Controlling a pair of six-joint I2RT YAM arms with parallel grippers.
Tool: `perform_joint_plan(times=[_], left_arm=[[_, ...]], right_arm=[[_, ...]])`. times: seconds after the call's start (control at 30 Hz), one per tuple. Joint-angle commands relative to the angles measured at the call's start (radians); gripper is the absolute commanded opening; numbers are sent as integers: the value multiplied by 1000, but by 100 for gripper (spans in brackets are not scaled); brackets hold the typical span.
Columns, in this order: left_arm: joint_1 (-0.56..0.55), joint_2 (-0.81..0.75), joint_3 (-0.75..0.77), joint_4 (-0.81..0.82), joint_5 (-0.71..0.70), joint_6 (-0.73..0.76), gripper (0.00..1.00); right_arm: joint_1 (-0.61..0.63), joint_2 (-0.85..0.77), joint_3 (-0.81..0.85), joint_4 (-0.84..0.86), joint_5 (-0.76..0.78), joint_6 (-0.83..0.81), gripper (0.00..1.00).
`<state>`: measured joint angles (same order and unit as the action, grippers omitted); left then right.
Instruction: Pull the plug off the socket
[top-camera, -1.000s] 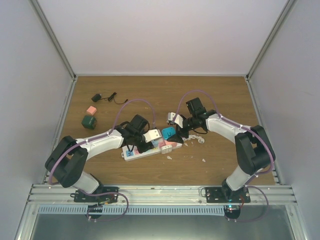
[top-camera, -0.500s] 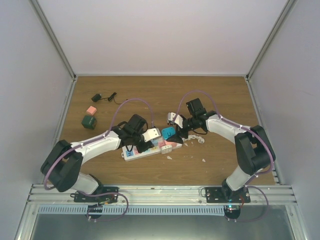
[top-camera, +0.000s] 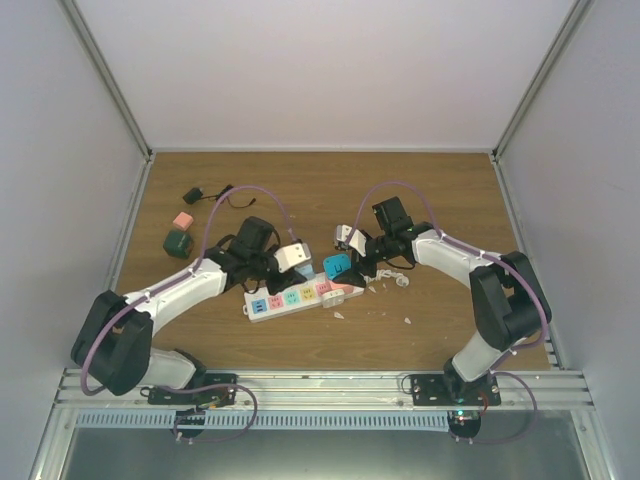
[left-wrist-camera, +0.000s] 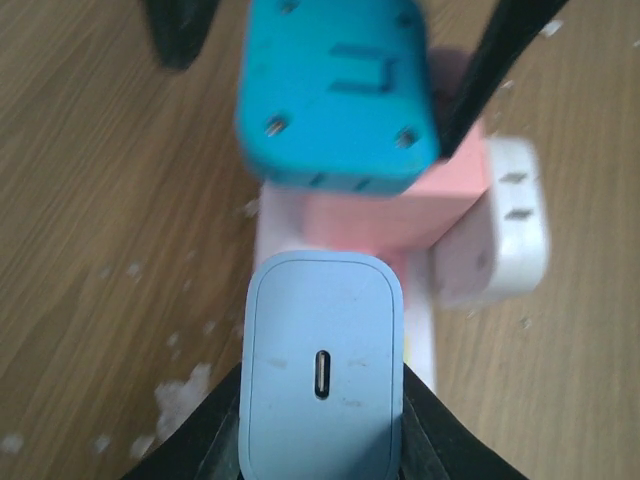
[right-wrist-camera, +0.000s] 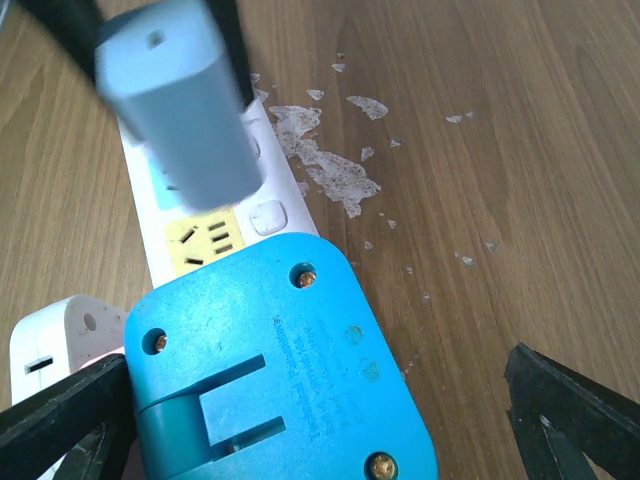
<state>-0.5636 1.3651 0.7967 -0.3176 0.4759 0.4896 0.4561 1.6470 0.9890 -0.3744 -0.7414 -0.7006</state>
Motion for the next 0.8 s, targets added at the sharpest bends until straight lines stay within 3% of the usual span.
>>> perform_joint_plan(times=[0.0,0.17,0.43,0.77], left_arm=[[106,-41,20,-75,0,119,0],[242,-7,54,-91,-188,228,0],[430,202,229,-43,-456,358,0],[511,495,465,43,-635,428,0]], right_arm=[[7,7,-12,-42,88,-25,100],[7,-5,14,-64,63,-28,100],[8,-1,56,-85,36,-28,100],[7,-9,77,-94,18,-18,100]])
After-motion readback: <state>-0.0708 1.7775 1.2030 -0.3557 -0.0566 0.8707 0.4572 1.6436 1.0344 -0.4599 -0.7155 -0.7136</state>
